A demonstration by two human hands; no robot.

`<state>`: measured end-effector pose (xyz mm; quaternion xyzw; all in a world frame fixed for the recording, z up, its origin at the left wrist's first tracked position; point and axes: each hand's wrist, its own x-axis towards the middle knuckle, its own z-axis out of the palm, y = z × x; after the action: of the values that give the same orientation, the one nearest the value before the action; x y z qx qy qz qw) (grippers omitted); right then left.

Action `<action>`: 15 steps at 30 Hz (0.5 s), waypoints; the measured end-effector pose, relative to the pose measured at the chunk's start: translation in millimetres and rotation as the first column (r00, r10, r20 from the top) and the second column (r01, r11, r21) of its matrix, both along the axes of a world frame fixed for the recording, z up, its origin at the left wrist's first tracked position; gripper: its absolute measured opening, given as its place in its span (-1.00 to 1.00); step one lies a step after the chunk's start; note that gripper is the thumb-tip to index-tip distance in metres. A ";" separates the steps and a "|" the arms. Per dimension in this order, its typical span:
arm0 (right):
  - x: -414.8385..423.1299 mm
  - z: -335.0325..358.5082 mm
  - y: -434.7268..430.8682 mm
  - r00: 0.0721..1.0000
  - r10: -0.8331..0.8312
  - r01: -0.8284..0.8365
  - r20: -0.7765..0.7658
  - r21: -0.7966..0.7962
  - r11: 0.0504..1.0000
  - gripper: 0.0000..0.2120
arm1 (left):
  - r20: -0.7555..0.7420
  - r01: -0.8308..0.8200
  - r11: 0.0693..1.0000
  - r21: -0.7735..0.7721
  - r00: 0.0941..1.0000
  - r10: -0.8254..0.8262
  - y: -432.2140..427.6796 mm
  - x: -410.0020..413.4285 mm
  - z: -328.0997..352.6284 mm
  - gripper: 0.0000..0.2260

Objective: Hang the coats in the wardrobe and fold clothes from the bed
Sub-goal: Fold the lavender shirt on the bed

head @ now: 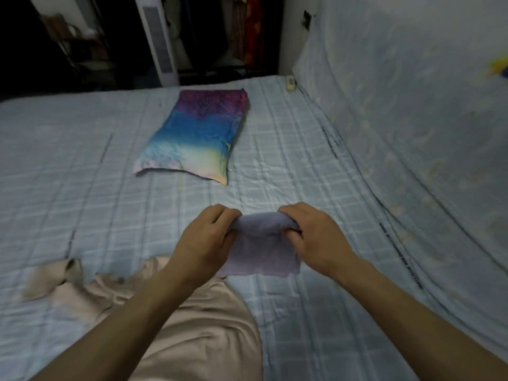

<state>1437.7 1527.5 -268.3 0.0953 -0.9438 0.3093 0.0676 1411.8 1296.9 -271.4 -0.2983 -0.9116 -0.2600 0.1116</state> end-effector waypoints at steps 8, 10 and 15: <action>7.9 86.2 -65.4 0.936 0.292 -0.301 -0.194 -0.019 0.953 -0.77 | -0.112 -0.279 0.959 -0.056 0.956 0.271 -72.9 72.7 99.9 -0.77; 8.7 103.0 -89.1 0.899 0.361 -0.379 -0.249 -0.027 0.925 -0.75 | -0.148 -0.374 0.926 -0.045 0.920 0.364 -89.7 95.5 121.0 -0.80; 20.3 142.6 -156.5 0.775 0.533 -0.580 -0.339 -0.047 0.814 -0.74 | -0.222 -0.556 0.830 -0.043 0.815 0.535 -135.3 161.8 165.6 -0.82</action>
<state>1458.0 1371.0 -125.7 0.4125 -0.8245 0.3658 0.1275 1573.5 1161.6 -105.8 -0.0544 -0.9552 -0.1369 0.2567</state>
